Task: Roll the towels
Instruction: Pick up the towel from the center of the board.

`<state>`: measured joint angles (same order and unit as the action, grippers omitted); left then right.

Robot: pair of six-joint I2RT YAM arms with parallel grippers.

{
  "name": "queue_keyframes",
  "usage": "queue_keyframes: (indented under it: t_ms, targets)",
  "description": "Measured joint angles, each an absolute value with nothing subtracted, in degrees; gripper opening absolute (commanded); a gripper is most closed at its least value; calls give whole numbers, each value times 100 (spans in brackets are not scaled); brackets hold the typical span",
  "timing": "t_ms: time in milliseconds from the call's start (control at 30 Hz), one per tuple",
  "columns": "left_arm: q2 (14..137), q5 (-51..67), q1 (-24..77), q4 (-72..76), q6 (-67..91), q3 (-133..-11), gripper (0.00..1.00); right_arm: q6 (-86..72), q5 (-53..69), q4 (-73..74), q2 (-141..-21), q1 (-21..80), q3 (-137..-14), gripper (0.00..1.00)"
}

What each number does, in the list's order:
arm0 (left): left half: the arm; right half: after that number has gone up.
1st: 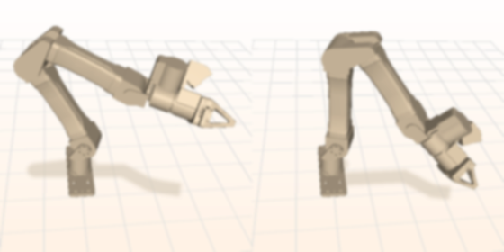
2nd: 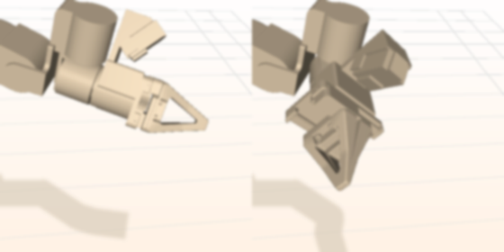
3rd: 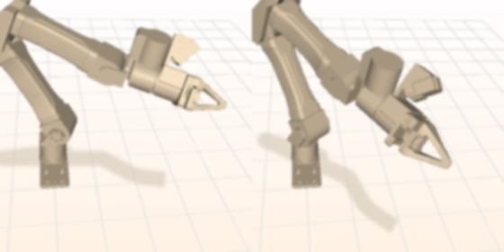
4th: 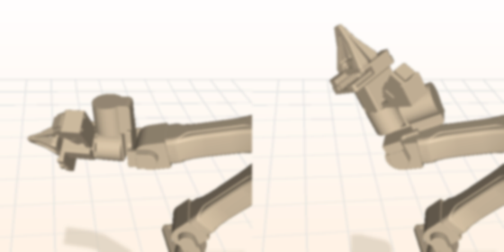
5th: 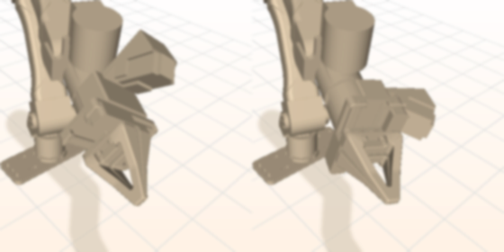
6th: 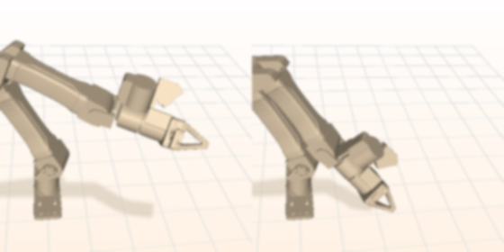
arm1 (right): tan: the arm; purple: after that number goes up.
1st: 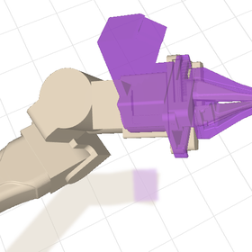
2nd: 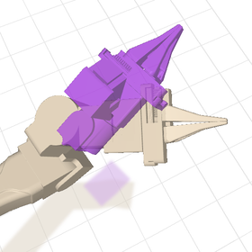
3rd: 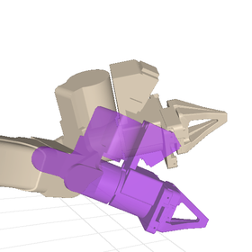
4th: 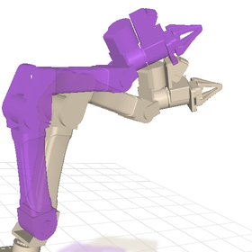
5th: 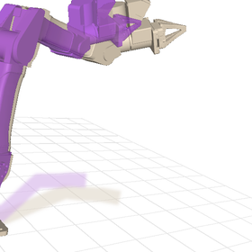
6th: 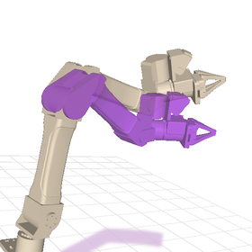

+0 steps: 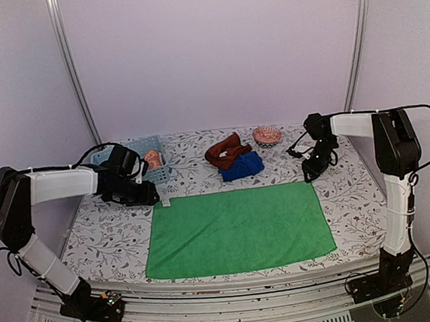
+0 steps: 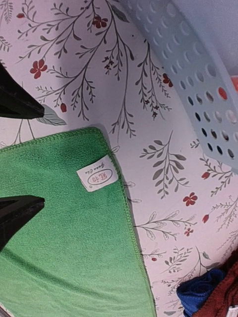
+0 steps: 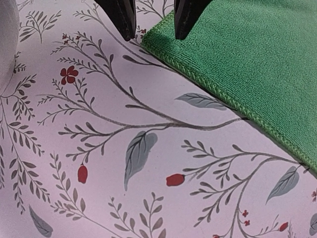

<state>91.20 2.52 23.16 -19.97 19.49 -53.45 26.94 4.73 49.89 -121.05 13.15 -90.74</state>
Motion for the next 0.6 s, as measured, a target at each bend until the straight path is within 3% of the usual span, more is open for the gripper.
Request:
queue_keyframes:
  t_ms: [367,600]
  targets:
    - [9120,228,2241,-1975,1905,-5315,55,2692,489,5037,-12283,1278,-9091,22]
    - [9120,231,2193,-1892,1907,-5192,55,2705,541,5100,-12361,1258,-9207,5]
